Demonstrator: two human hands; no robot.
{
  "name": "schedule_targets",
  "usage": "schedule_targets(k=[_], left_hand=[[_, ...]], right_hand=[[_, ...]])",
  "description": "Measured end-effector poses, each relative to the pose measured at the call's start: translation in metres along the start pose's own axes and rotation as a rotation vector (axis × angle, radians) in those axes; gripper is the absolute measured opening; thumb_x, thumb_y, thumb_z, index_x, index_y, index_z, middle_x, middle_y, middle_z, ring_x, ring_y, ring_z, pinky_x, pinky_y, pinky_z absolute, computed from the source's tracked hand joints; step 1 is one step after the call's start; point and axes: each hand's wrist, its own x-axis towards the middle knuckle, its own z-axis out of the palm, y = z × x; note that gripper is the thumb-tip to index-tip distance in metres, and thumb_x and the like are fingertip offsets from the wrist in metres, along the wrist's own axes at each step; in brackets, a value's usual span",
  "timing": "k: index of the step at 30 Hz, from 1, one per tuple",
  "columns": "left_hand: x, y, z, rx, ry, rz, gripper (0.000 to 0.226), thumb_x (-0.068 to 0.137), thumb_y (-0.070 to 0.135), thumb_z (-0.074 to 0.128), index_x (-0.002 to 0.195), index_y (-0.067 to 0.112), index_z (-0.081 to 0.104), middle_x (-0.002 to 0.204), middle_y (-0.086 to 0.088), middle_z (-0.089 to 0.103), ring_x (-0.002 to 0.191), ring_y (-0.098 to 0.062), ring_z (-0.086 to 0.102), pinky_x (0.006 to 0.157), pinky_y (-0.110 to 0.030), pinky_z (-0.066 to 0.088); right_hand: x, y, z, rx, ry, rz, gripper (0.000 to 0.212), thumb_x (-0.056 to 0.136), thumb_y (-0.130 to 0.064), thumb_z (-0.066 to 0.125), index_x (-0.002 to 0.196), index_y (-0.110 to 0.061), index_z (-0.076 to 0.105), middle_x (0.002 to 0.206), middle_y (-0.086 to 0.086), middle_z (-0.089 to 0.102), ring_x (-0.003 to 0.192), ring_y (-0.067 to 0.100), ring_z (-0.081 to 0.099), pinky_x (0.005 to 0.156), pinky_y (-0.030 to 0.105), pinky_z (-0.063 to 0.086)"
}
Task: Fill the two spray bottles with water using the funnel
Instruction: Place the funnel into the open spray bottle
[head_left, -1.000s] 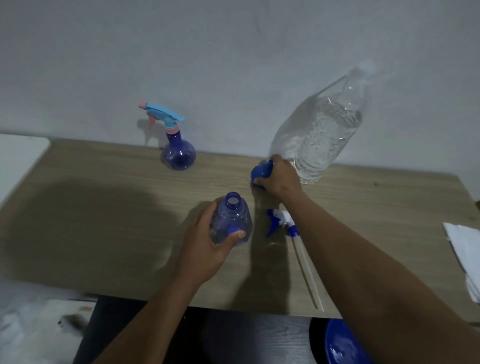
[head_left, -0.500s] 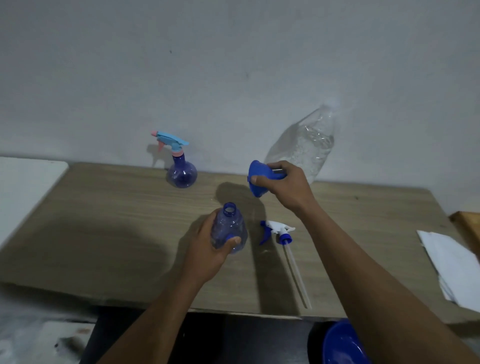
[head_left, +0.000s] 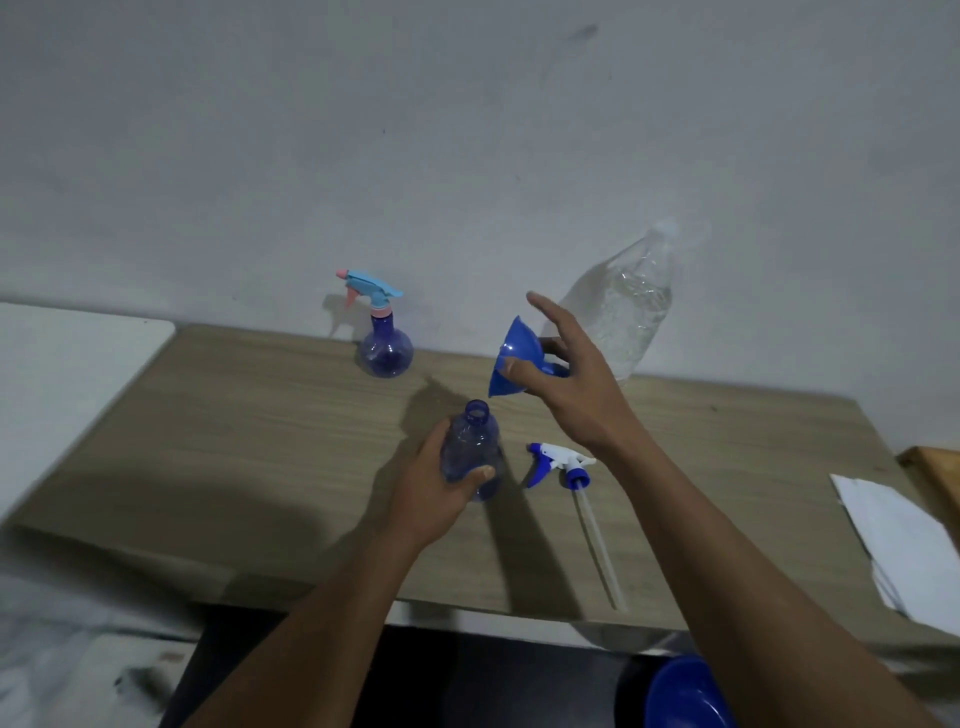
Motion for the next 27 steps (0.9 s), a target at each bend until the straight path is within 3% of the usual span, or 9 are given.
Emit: schedule_targets(k=[2, 6, 12, 15, 19, 23, 27], left_hand=[[0.000, -0.001, 0.001, -0.014, -0.010, -0.010, 0.067, 0.083, 0.020, 0.081, 0.142, 0.026, 0.049, 0.126, 0.010, 0.065, 0.112, -0.007, 0.062, 0.075, 0.004, 0.038], [0.001, -0.004, 0.002, -0.025, -0.014, -0.034, 0.070, 0.083, 0.019, 0.081, 0.143, 0.024, 0.046, 0.127, 0.010, 0.062, 0.112, -0.007, 0.059, 0.074, 0.005, 0.039], [0.003, -0.001, 0.004, -0.041, -0.013, -0.058, 0.069, 0.083, 0.013, 0.080, 0.142, 0.018, 0.045, 0.122, 0.009, 0.059, 0.110, -0.010, 0.059, 0.071, 0.007, 0.036], [0.002, -0.003, 0.004, -0.028, 0.002, -0.047, 0.068, 0.083, 0.010, 0.080, 0.141, 0.017, 0.047, 0.119, 0.007, 0.063, 0.107, -0.011, 0.061, 0.071, 0.005, 0.037], [0.002, -0.003, 0.003, -0.011, -0.007, -0.050, 0.068, 0.084, 0.019, 0.081, 0.143, 0.020, 0.046, 0.124, 0.009, 0.061, 0.111, -0.007, 0.058, 0.070, 0.007, 0.036], [0.002, -0.002, 0.003, -0.005, -0.008, -0.048, 0.069, 0.084, 0.020, 0.081, 0.143, 0.020, 0.046, 0.124, 0.009, 0.060, 0.109, -0.006, 0.056, 0.070, 0.008, 0.035], [0.003, -0.003, 0.005, -0.017, -0.005, -0.044, 0.072, 0.084, 0.019, 0.081, 0.145, 0.022, 0.044, 0.126, 0.008, 0.059, 0.111, -0.007, 0.056, 0.070, 0.008, 0.036]], right_hand=[[-0.002, -0.001, 0.004, 0.021, -0.017, -0.019, 0.052, 0.088, -0.027, 0.075, 0.134, -0.039, 0.055, 0.112, -0.002, 0.065, 0.099, 0.005, 0.065, 0.087, 0.026, 0.057], [-0.005, 0.001, 0.013, 0.135, 0.016, 0.018, 0.045, 0.085, -0.018, 0.080, 0.121, -0.021, 0.053, 0.108, 0.005, 0.066, 0.080, 0.004, 0.070, 0.068, 0.023, 0.057], [-0.007, 0.018, 0.029, 0.132, 0.070, -0.059, 0.046, 0.075, -0.010, 0.086, 0.110, -0.015, 0.056, 0.114, 0.004, 0.063, 0.108, 0.020, 0.067, 0.088, 0.036, 0.059], [-0.011, 0.024, 0.035, 0.158, 0.099, -0.084, 0.050, 0.072, -0.008, 0.087, 0.110, -0.019, 0.056, 0.115, 0.002, 0.062, 0.107, 0.023, 0.068, 0.091, 0.041, 0.058], [-0.015, 0.029, 0.040, 0.194, 0.120, -0.089, 0.056, 0.070, 0.003, 0.086, 0.114, -0.013, 0.055, 0.115, -0.003, 0.059, 0.107, 0.016, 0.068, 0.092, 0.038, 0.058], [-0.015, 0.030, 0.038, 0.190, 0.132, -0.087, 0.062, 0.069, 0.005, 0.087, 0.119, -0.010, 0.054, 0.120, 0.003, 0.059, 0.112, 0.013, 0.065, 0.095, 0.035, 0.057], [-0.012, 0.034, 0.039, 0.151, 0.113, -0.089, 0.075, 0.070, -0.006, 0.089, 0.134, -0.021, 0.054, 0.130, -0.003, 0.059, 0.122, 0.017, 0.061, 0.099, 0.043, 0.055]])
